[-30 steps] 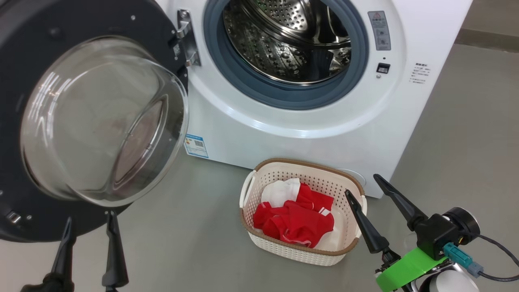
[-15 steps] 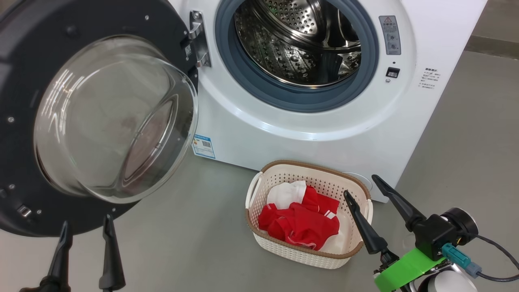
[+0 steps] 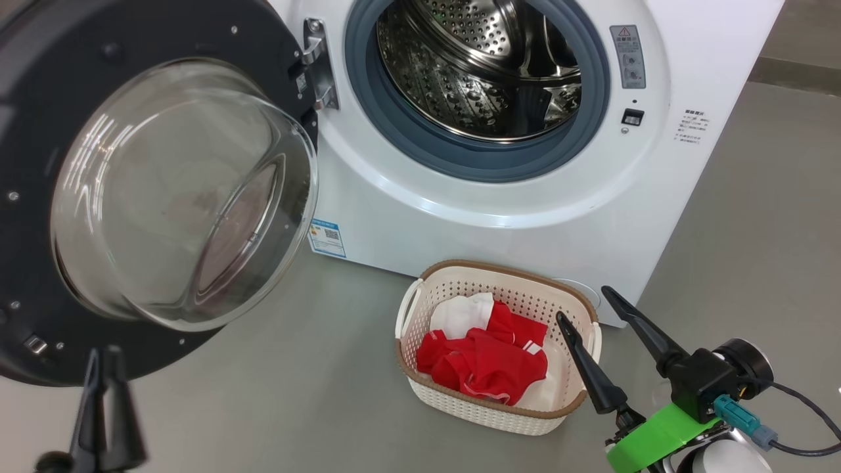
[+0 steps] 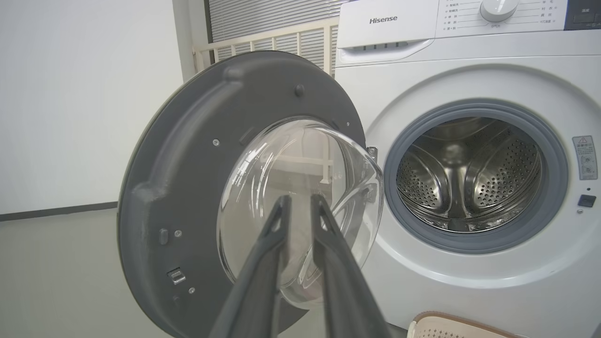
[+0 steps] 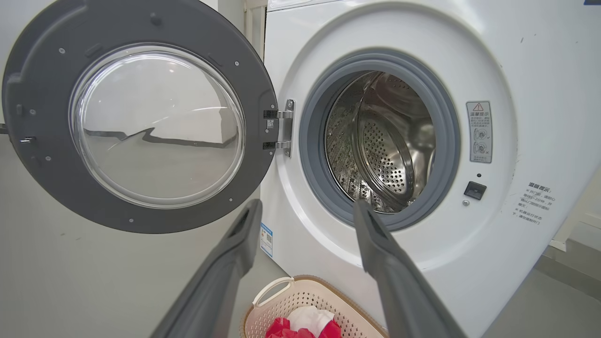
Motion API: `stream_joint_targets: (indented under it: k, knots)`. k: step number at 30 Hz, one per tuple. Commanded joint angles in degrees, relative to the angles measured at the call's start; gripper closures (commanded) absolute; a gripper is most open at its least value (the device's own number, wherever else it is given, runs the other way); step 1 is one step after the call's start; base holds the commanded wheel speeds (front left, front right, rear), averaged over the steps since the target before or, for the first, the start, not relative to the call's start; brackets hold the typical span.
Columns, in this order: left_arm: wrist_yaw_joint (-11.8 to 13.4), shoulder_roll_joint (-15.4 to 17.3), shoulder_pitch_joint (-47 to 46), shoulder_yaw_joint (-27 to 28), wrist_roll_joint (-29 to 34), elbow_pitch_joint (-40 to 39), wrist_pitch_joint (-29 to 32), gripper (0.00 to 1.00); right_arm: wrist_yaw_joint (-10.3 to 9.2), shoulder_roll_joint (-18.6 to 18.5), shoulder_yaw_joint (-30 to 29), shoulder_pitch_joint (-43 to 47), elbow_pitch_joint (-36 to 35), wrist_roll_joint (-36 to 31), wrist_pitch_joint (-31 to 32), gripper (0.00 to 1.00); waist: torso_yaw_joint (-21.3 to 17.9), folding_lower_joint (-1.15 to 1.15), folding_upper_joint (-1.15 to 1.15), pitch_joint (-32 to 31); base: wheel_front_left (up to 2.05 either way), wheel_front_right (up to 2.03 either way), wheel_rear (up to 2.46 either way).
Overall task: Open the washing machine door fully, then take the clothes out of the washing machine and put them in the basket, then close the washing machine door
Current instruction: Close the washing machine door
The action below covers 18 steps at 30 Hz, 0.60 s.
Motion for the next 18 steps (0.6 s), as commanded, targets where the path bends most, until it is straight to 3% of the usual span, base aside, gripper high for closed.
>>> stream_joint_targets:
  k: [1, 6, 12, 18]
  knots:
    - [0.9, 1.5, -2.7, 2.9, 1.0, -2.1, -1.0, 1.00, 0.19, -0.3, 1.0, -2.4, -1.1, -0.2, -0.4, 0.00, -0.1, 0.00, 0.00, 0.1, 0.00, 0.00, 0.00]
    - [2.7, 3.7, -7.7, 5.8, 2.0, -2.5, -1.1, 1.00, 0.19, -0.7, 1.0, -2.6, -0.7, -0.3, -0.4, 0.00, -0.4, 0.00, 0.00, 0.4, 0.00, 0.00, 0.00]
    - [6.7, 7.8, -14.0, 9.6, 6.2, -1.7, 0.3, 1.00, 0.19, -1.0, 0.9, -3.1, 0.2, -0.7, -0.4, 0.00, -1.6, 0.00, 0.00, 0.5, 0.00, 0.00, 0.00]
    - [6.6, 13.3, -23.4, 13.9, 4.6, 3.8, 1.5, 1.00, 0.19, -1.1, -0.1, -2.9, 2.0, -1.5, -0.4, 0.00, -2.4, 0.00, 0.00, 0.6, 0.00, 0.00, 0.00]
